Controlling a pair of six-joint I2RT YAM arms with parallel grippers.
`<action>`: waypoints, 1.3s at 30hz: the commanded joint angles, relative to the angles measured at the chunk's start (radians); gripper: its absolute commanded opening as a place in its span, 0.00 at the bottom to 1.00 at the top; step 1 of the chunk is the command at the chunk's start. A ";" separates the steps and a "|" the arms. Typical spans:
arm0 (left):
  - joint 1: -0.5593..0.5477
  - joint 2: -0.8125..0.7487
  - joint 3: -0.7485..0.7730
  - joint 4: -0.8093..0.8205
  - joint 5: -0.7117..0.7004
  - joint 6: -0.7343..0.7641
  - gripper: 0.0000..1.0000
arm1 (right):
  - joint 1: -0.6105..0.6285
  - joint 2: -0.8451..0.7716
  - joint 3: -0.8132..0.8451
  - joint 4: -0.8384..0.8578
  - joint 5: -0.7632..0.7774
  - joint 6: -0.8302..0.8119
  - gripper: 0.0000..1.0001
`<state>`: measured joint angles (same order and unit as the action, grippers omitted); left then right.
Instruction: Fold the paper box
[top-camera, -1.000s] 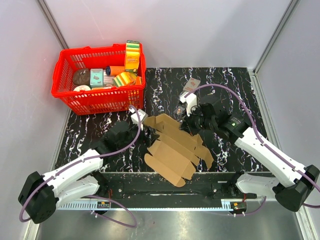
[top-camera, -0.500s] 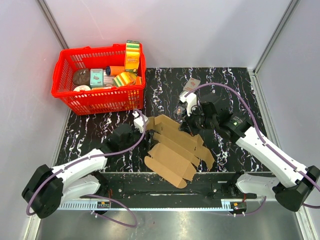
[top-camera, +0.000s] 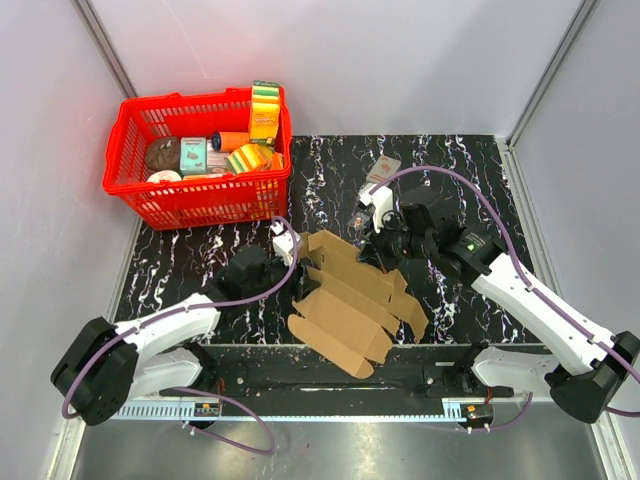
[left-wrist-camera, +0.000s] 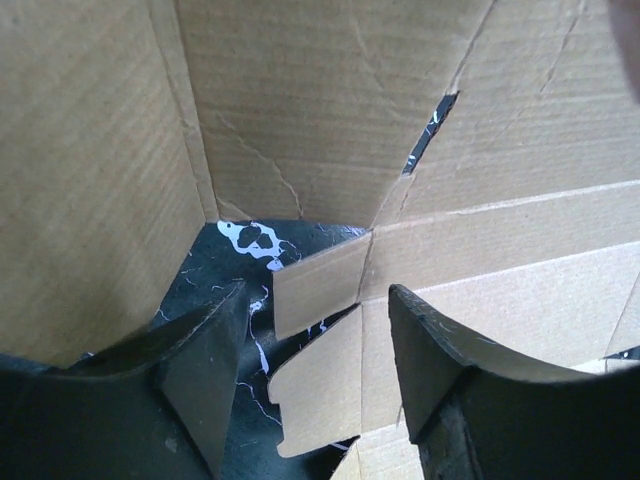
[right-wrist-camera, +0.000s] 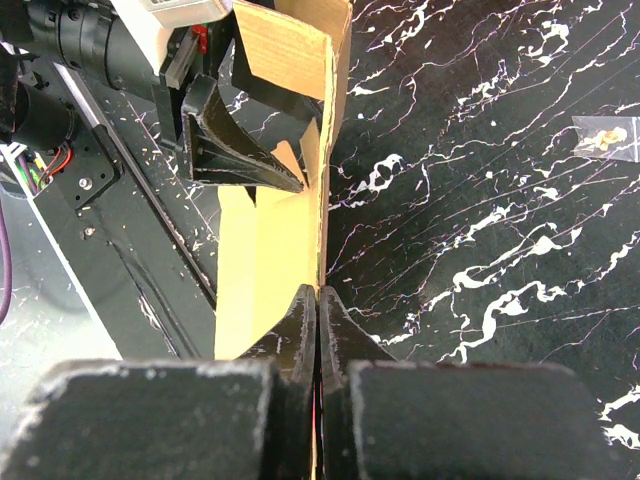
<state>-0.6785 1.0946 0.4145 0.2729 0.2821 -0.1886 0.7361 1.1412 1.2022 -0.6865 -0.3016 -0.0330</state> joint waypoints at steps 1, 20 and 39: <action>0.010 0.031 0.027 0.083 0.061 -0.005 0.58 | 0.008 -0.024 0.031 0.013 -0.022 -0.005 0.00; 0.011 0.051 0.073 0.032 0.083 -0.025 0.33 | 0.008 -0.028 0.004 0.044 -0.010 0.004 0.00; 0.011 0.071 0.096 0.015 0.098 -0.074 0.14 | 0.008 -0.017 -0.019 0.084 0.016 0.027 0.00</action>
<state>-0.6708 1.1591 0.4671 0.2703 0.3508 -0.2420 0.7361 1.1343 1.1870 -0.6563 -0.2989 -0.0193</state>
